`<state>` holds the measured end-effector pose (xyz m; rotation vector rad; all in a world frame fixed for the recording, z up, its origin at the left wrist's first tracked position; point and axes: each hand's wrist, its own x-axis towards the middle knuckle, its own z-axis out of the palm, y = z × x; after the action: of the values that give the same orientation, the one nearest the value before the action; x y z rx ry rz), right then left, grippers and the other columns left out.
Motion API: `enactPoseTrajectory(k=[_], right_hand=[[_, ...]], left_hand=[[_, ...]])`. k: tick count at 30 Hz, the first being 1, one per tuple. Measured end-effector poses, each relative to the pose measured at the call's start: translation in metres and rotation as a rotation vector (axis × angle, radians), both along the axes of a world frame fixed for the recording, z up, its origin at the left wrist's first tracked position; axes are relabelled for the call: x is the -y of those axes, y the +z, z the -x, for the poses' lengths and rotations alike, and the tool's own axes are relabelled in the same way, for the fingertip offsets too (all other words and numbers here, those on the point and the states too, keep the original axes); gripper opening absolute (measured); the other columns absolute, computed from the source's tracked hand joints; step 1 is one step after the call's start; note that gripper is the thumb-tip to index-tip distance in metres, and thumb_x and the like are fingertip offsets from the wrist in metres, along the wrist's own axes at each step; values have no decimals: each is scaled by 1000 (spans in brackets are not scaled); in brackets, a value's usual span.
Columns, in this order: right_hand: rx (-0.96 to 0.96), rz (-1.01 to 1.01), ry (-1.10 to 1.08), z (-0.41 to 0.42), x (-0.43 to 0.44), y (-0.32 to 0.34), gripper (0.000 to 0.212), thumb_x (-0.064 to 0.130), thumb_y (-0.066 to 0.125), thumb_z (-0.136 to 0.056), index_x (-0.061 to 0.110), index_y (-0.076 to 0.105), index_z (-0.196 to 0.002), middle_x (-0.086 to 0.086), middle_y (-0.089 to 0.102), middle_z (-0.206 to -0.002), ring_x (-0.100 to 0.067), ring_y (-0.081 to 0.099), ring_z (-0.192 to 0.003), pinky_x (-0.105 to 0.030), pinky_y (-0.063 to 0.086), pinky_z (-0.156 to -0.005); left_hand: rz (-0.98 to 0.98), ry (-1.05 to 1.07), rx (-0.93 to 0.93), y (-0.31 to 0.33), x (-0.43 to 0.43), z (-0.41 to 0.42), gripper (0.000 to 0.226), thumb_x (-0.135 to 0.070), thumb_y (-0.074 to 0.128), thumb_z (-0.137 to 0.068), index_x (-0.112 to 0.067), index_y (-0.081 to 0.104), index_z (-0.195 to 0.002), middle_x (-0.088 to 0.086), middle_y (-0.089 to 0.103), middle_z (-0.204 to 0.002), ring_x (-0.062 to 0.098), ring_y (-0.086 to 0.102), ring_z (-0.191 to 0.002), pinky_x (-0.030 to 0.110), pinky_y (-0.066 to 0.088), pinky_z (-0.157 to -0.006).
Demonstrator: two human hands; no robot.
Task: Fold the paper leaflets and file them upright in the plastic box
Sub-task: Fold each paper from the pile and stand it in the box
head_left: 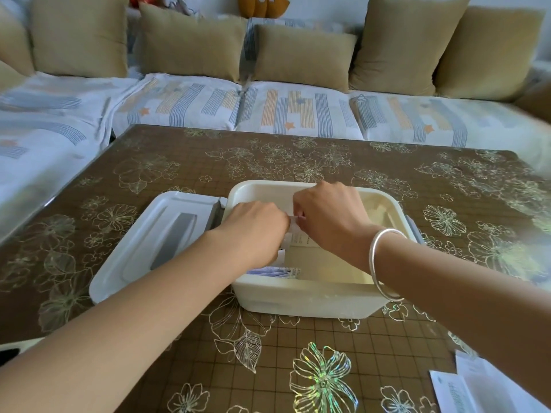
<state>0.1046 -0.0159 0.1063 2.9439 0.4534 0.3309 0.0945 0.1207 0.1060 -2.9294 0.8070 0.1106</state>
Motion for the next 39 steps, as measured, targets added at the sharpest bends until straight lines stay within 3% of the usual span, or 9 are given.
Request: enactPoseTrajectory(k=[5, 9, 13, 18, 23, 27, 31, 35, 39], right_hand=[[-38, 10, 16, -6, -14, -5, 17, 28, 51, -94, 19, 66, -97, -6, 67, -101, -31, 63, -94, -29, 34, -63], [-21, 70, 32, -6, -23, -7, 16, 23, 55, -93, 23, 67, -103, -4, 67, -102, -29, 63, -94, -28, 35, -65], [-44, 67, 47, -4, -29, -5, 17, 21, 53, -93, 20, 69, -97, -6, 68, -96, -30, 62, -89, -29, 35, -64], [-166, -55, 10, -13, -35, -10, 19, 9, 54, -86, 15, 71, -92, -8, 65, -84, -29, 54, -71, -28, 37, -59], [-227, -126, -11, -10, -27, -9, 12, 18, 54, -89, 20, 63, -81, -4, 56, -78, -31, 62, -84, -29, 35, -60], [-75, -341, -12, 12, 0, 15, 16, 25, 59, -86, 30, 71, -96, 8, 71, -93, -21, 66, -86, -28, 49, -69], [114, -809, -65, 84, 48, 27, 12, 23, 63, -85, 30, 72, -88, 17, 69, -76, -5, 67, -67, -28, 53, -66], [297, -945, -304, 177, 106, -7, 15, 15, 66, -86, 29, 71, -87, 18, 68, -75, -1, 65, -66, -27, 55, -60], [274, -706, -571, 254, 144, -71, 25, 7, 63, -83, 28, 66, -96, 6, 66, -97, -18, 65, -73, -34, 53, -59]], left_hand=[[42, -53, 124, 13, -11, -4, 28, -8, 46, -90, -19, 65, -106, 2, 66, -103, 23, 56, -87, 31, 33, -65], [326, -88, 261, 19, -44, -7, 37, -6, 46, -89, -26, 72, -106, -5, 72, -102, 21, 59, -100, 36, 42, -87], [599, -53, 394, 11, -64, 5, 35, -9, 44, -85, -24, 75, -92, -7, 70, -88, 20, 59, -93, 38, 45, -83], [794, 24, 405, -5, -65, 22, 31, -5, 49, -87, -23, 74, -92, -11, 68, -92, 15, 57, -97, 38, 49, -81], [893, 90, 373, -13, -43, 44, 28, -12, 49, -84, -24, 74, -89, -12, 68, -91, 14, 56, -99, 26, 43, -83], [956, 51, 390, -5, -23, 61, 26, -10, 50, -85, -20, 74, -89, -12, 69, -91, 15, 57, -96, 29, 44, -85], [1018, 3, 422, -1, 6, 87, 26, -6, 51, -85, -20, 73, -87, -12, 68, -88, 14, 58, -93, 24, 44, -83], [1101, -151, 294, -17, 49, 130, 26, -4, 50, -87, -18, 72, -88, -9, 68, -88, 12, 60, -91, 30, 47, -85], [1040, -233, -16, -56, 93, 189, 34, -3, 51, -86, -27, 72, -95, -19, 68, -96, 0, 61, -89, 29, 50, -81]])
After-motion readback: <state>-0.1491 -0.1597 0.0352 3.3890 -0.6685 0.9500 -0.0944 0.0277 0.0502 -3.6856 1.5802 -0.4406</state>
